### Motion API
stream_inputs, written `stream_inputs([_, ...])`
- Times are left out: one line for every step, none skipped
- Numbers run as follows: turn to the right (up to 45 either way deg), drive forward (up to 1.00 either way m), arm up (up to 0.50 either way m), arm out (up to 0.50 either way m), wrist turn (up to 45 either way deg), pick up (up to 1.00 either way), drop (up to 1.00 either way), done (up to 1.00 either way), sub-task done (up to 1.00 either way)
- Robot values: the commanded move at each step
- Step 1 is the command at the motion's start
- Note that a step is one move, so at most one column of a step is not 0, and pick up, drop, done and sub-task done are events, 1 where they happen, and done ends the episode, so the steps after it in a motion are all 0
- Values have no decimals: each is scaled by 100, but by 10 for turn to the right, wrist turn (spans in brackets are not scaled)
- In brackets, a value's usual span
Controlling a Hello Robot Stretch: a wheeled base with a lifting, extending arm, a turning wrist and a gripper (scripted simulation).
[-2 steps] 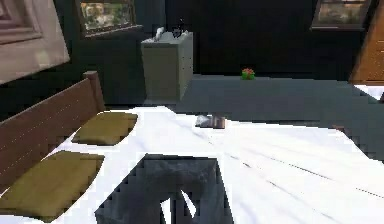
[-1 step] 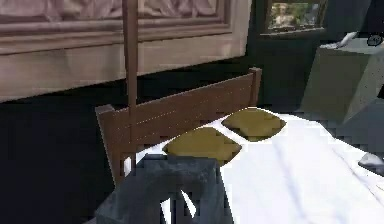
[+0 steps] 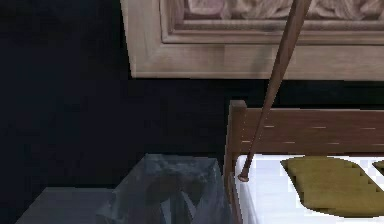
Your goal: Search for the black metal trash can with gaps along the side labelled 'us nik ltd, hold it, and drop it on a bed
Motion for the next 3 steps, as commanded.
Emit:
stream_inputs([0,0,0,48,0,0,0,0,0])
stream_inputs([0,0,0,0,450,0,0,0,0])
stream_inputs([0,0,0,0,450,0,0,0,0])
